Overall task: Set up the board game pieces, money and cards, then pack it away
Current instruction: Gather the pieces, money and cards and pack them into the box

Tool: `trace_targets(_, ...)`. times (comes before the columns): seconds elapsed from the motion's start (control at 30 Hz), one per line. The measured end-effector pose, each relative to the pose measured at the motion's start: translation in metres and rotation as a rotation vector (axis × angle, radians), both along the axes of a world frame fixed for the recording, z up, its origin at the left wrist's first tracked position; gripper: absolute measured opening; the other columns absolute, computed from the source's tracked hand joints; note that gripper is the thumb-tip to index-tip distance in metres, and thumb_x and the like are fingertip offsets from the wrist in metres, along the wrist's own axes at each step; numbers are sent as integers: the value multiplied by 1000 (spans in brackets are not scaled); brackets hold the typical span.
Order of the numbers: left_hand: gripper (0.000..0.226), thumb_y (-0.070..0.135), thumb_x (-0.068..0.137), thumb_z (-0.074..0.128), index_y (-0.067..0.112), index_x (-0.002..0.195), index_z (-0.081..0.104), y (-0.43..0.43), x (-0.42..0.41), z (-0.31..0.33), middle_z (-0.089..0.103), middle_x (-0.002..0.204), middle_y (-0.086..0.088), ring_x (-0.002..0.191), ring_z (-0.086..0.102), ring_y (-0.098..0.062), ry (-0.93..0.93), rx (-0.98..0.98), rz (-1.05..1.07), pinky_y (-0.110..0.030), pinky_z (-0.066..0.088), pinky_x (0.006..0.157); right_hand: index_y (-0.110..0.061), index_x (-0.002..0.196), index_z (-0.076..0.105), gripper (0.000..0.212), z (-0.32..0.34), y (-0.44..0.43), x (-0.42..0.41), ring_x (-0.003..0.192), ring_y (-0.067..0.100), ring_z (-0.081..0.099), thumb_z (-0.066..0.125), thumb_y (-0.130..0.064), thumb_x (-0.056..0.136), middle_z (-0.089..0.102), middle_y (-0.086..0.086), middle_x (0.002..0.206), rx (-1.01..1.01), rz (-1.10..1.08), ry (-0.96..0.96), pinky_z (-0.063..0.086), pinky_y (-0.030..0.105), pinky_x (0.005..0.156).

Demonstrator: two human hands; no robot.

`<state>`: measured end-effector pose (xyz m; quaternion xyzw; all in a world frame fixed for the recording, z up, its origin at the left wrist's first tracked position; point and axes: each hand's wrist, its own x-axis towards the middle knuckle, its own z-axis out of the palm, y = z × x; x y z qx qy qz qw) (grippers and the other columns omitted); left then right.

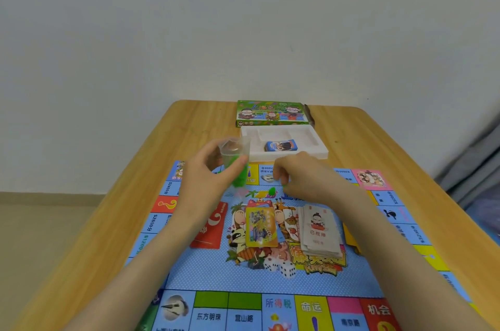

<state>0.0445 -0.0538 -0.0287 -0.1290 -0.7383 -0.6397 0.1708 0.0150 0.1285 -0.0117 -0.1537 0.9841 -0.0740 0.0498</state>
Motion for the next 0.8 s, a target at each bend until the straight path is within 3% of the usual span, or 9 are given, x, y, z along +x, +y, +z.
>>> trace_targets(0.13, 26, 13, 83, 69, 34, 97, 64, 1, 1, 2, 70, 91, 23, 90, 64, 5, 10, 9, -7, -10, 49, 75, -22, 111, 61, 32, -1, -7, 0, 83, 14, 56, 61, -6, 83, 57, -6, 88, -85, 52, -5, 52, 34, 72)
trace_targets(0.27, 26, 13, 83, 70, 33, 98, 64, 1, 1, 1, 69, 96, 18, 91, 64, 4, 10, 1, -1, -12, 49, 77, -19, 105, 67, 22, -5, -11, -1, 80, 7, 46, 60, -8, 87, 50, -7, 90, -36, 133, -6, 36, 14, 57)
trace_targets(0.43, 25, 15, 81, 71, 31, 100, 64, 2, -1, -1, 69, 100, 15, 94, 64, 2, -8, -23, 0, -14, 50, 82, -12, 101, 69, 17, -9, -9, -3, 77, 6, 49, 61, -7, 86, 63, 0, 94, -87, 117, 14, 39, 17, 69)
trace_targets(0.5, 26, 15, 81, 72, 29, 102, 65, 3, 0, -2, 69, 100, 16, 94, 63, 4, -14, -36, -15, -13, 49, 82, -9, 97, 70, 15, -3, -6, -2, 64, 1, 50, 63, -5, 84, 62, -5, 78, -236, 60, 61, 37, 10, 62)
trace_targets(0.57, 28, 14, 80, 72, 25, 105, 65, 4, -1, -3, 69, 102, 14, 94, 63, 3, -12, -56, -28, -12, 49, 81, -10, 86, 71, 12, 9, -5, 2, 54, -1, 52, 65, -1, 81, 57, -11, 62, -536, -21, 140, 40, 7, 58)
trace_targets(0.67, 30, 13, 80, 73, 18, 109, 66, 5, -1, -3, 69, 103, 11, 95, 63, 2, -9, -66, -40, -11, 48, 81, -13, 81, 68, 15, 31, -12, 13, 57, 4, 60, 69, 2, 79, 63, -3, 65, -1022, -24, 154, 51, 14, 62)
trace_targets(0.73, 32, 15, 80, 73, 16, 111, 66, 6, 0, -3, 70, 104, 8, 95, 64, -1, 4, -86, -47, -15, 50, 83, -12, 83, 69, 14, 40, -23, 19, 61, 7, 63, 70, 1, 78, 65, 2, 69, -1059, 33, 140, 54, 19, 65)
trace_targets(0.8, 32, 16, 80, 72, 16, 112, 66, 5, 1, -3, 70, 102, 8, 95, 65, -3, 16, -104, -48, -19, 51, 85, -14, 83, 70, 15, 43, -32, 20, 62, 3, 60, 71, 0, 77, 65, 0, 68, -938, 77, 158, 54, 18, 67)
